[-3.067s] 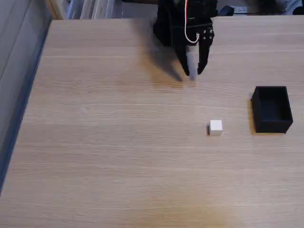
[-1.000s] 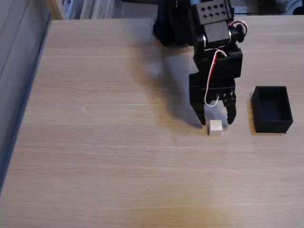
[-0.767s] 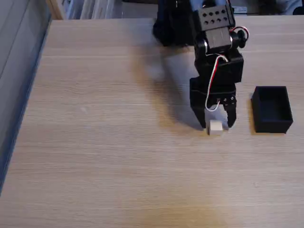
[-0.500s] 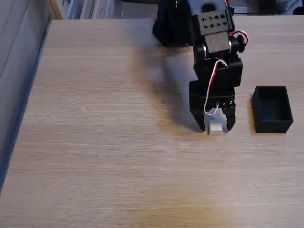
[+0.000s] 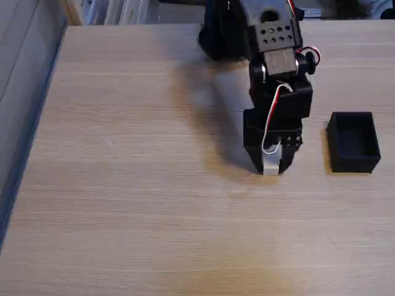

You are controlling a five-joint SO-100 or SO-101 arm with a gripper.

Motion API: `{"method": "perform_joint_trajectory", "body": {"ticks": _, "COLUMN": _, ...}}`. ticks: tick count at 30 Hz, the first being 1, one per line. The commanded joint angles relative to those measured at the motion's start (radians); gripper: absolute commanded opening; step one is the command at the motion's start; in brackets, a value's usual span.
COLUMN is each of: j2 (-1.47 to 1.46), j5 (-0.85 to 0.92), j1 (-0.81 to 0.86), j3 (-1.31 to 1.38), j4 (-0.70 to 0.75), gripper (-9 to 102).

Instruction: Pick a white block and place it in the black box.

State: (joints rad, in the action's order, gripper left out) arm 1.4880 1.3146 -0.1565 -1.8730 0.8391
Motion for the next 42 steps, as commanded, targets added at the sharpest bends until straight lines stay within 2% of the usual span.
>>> {"method": "perform_joint_trajectory", "body": {"ticks": 1, "j2": 0.021, "j5": 0.025, "j1": 0.006, "j3": 0.028, "j4": 0.012, "gripper": 0}}
{"method": "perform_joint_trajectory", "body": {"ticks": 8, "j2": 0.155, "j5": 0.080, "j1": 0.014, "j3": -0.029, "j4": 0.000, "gripper": 0}}
{"method": "perform_joint_trajectory", "body": {"ticks": 19, "j2": 0.561, "j5": 0.209, "j1": -0.034, "j3": -0.281, "j4": -0.064, "gripper": 0}}
{"method": "perform_joint_trajectory", "body": {"ticks": 27, "j2": 0.816, "j5": 0.176, "j1": -0.212, "j3": -0.345, "j4": 0.048, "gripper": 0}}
{"method": "perform_joint_trajectory", "body": {"ticks": 34, "j2": 0.706, "j5": 0.077, "j1": -0.411, "j3": -0.158, "j4": 0.192, "gripper": 0}}
{"method": "perform_joint_trajectory", "body": {"ticks": 42, "j2": 0.440, "j5": 0.005, "j1": -0.462, "j3": 0.063, "j4": 0.207, "gripper": 0}}
